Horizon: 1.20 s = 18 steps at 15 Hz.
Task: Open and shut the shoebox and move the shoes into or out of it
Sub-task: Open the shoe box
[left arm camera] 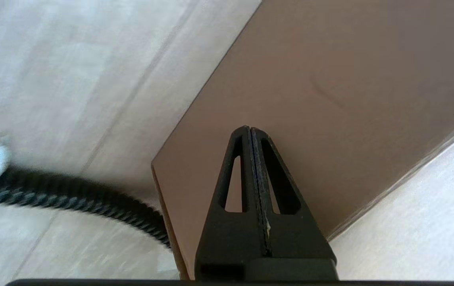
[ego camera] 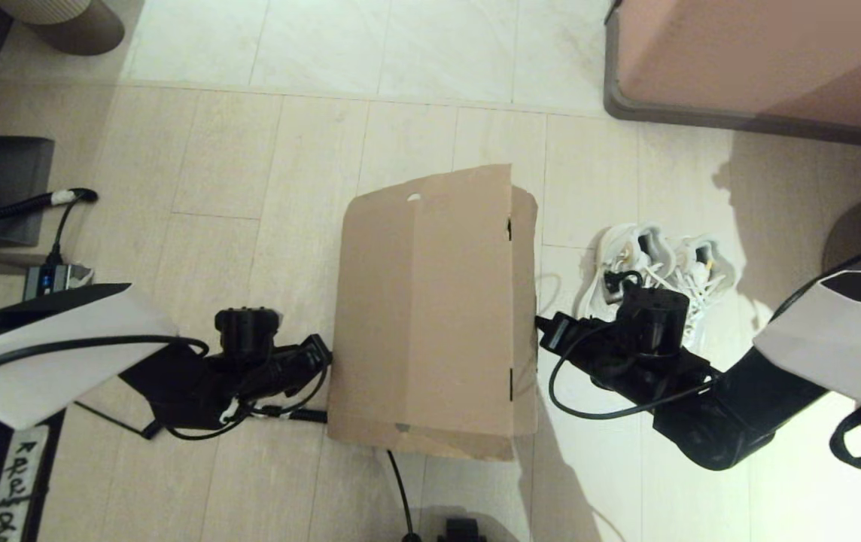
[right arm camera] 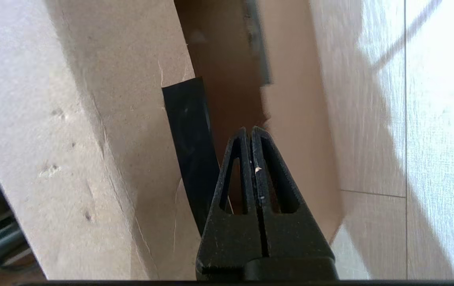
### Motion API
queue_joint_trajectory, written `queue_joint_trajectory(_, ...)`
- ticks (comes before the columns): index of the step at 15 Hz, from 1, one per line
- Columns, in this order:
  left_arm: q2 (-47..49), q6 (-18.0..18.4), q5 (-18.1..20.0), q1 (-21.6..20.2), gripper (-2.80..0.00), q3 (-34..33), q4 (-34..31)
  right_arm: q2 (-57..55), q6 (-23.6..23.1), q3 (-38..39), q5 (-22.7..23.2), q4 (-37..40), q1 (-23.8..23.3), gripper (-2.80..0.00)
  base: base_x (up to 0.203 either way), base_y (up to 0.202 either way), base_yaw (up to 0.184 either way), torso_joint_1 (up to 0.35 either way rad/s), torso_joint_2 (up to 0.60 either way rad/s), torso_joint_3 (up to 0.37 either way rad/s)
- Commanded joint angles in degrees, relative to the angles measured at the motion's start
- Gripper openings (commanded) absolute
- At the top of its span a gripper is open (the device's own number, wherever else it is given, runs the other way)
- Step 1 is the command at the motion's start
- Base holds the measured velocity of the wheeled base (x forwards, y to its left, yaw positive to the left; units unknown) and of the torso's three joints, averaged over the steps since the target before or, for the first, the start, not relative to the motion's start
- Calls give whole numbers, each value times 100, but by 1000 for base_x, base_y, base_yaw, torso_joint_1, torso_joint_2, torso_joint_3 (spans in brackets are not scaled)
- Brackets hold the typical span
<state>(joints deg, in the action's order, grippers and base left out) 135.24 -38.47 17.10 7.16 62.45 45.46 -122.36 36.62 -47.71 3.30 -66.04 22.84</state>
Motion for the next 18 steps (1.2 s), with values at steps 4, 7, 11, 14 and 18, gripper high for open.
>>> queue_joint_trajectory(4, -281, -160, -66, 129, -280, 287, -243, 717, 28, 279, -4, 54, 101, -280, 0, 0, 0, 0, 0, 0)
queue_joint_trajectory(7, -520, -161, -66, 103, -280, 279, -396, 1172, 37, 264, -20, 409, 295, -280, 0, 0, 0, 0, 0, 0)
queue_joint_trajectory(11, -886, -164, -66, 91, -280, 212, -557, 1727, 36, 142, -59, 1036, 663, -280, 0, 0, 0, 0, 0, 0)
queue_joint_trajectory(14, -1532, -180, -66, -70, -280, 91, -726, 1752, 31, -406, -63, 1559, 1071, -280, 0, 0, 0, 0, 0, 0)
queue_joint_trajectory(18, -3207, -170, -12, -560, -280, 92, -1766, 1068, 29, -1333, -111, 1756, 1764, -280, 0, 0, 0, 0, 0, 0)
